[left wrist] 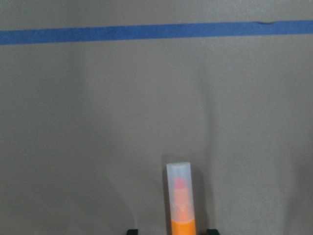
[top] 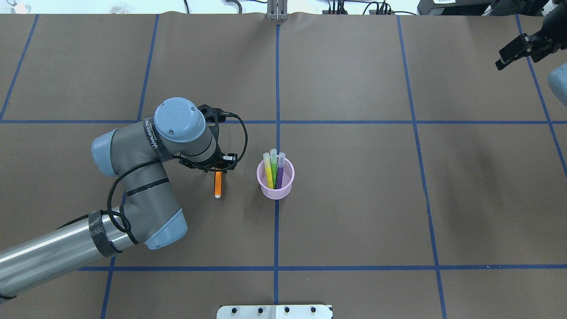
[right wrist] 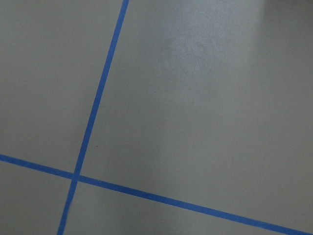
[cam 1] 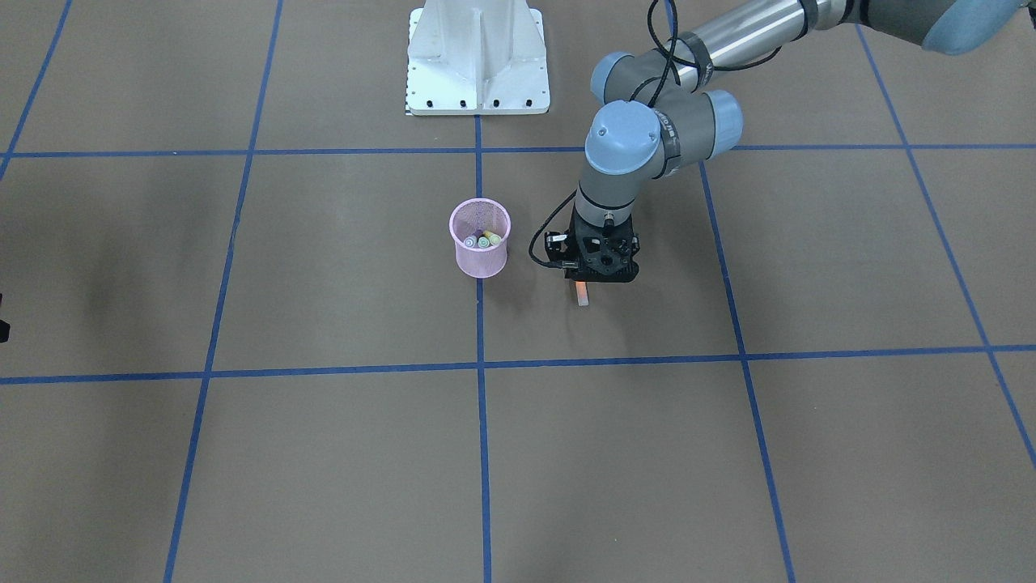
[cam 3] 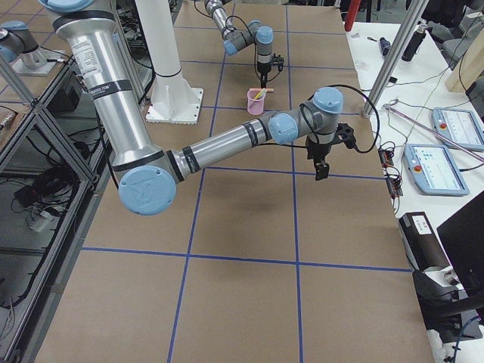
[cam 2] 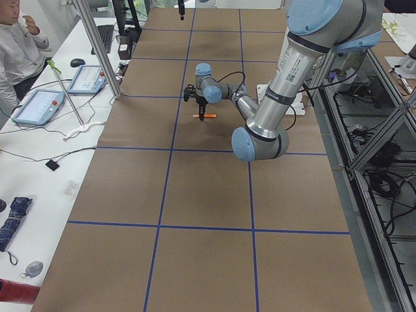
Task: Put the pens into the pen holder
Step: 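Lower the left gripper onto the orange marker and grasp it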
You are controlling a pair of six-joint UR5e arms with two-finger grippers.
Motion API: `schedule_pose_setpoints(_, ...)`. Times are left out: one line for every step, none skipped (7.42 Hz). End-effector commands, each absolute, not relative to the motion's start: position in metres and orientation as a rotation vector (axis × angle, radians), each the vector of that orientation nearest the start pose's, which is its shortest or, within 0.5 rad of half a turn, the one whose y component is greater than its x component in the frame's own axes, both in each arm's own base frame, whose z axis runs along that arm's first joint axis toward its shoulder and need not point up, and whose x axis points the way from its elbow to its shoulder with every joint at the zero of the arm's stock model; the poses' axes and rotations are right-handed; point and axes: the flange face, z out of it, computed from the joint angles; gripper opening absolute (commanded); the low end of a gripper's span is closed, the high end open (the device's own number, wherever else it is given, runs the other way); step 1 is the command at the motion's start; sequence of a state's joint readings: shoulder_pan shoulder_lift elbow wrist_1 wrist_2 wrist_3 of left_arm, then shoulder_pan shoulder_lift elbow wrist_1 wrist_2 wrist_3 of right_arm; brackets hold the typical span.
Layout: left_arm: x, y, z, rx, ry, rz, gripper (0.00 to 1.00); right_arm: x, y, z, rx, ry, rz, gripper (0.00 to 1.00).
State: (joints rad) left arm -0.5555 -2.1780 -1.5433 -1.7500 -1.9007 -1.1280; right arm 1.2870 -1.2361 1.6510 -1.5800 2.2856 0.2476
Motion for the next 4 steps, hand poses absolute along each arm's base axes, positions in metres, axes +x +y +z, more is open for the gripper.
schedule_pose_setpoints(0.5491, -0.4583, 0.2952, 0.085, 0.811, 0.021, 0.45, -0.1082, -0.6139, 0.4352, 0.190, -0.783, -0.179, 1.00)
schedule_pose_setpoints(0.5491, -0.4583, 0.2952, 0.085, 0.811, 0.021, 0.38, -0.1081, -0.6135, 0.4362, 0.189, -0.782, -0.178, 1.00)
schedule_pose_setpoints(0.5491, -0.4583, 0.2952, 0.085, 0.811, 0.023, 0.37, -0.1081, -0.6135, 0.4362, 0.189, -0.782, -0.178, 1.00)
schedule_pose_setpoints(0.5491, -0.4583, 0.2952, 0.086, 0.811, 0.024, 0.37, -0.1081, -0.6135, 0.4362, 0.189, -0.782, -0.178, 1.00)
